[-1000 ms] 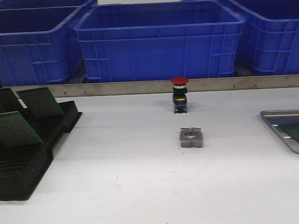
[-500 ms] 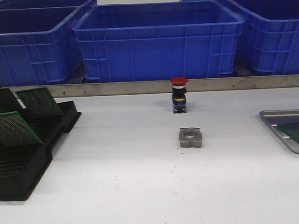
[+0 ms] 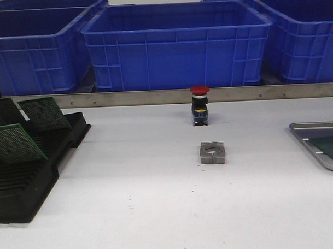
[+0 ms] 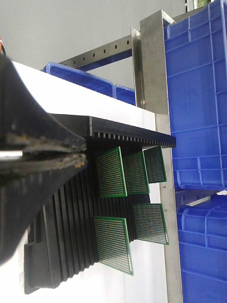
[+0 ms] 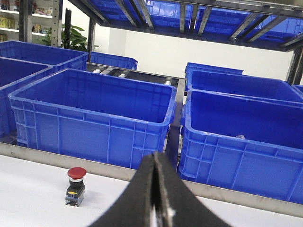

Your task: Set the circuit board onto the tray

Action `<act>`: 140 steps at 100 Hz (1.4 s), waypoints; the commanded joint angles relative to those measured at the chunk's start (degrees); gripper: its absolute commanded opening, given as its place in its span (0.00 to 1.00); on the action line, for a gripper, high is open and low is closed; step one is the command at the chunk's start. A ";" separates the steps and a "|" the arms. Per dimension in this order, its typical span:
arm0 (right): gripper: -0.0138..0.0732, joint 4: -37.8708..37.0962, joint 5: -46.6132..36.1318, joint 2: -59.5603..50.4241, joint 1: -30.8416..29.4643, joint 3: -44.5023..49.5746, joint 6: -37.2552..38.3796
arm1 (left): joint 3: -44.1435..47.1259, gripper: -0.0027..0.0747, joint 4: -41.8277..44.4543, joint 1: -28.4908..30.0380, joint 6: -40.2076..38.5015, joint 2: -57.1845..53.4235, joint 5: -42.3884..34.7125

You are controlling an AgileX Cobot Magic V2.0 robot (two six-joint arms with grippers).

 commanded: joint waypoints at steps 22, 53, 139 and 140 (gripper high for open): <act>0.08 0.84 -1.18 0.73 -0.02 -1.52 -0.29 | 1.67 0.01 -0.13 -0.08 -0.51 -1.81 -4.46; 0.08 0.84 -1.18 0.73 -0.02 -1.52 -0.29 | 1.67 0.01 -0.13 -0.08 -0.51 -1.81 -4.46; 0.08 -43.91 -13.27 0.73 -0.02 6.96 47.53 | 1.67 0.01 -0.13 -0.08 -0.51 -1.81 -4.46; 0.08 -46.70 -13.26 0.67 -0.02 7.42 50.50 | 1.67 0.01 -0.13 -0.08 -0.51 -1.81 -4.46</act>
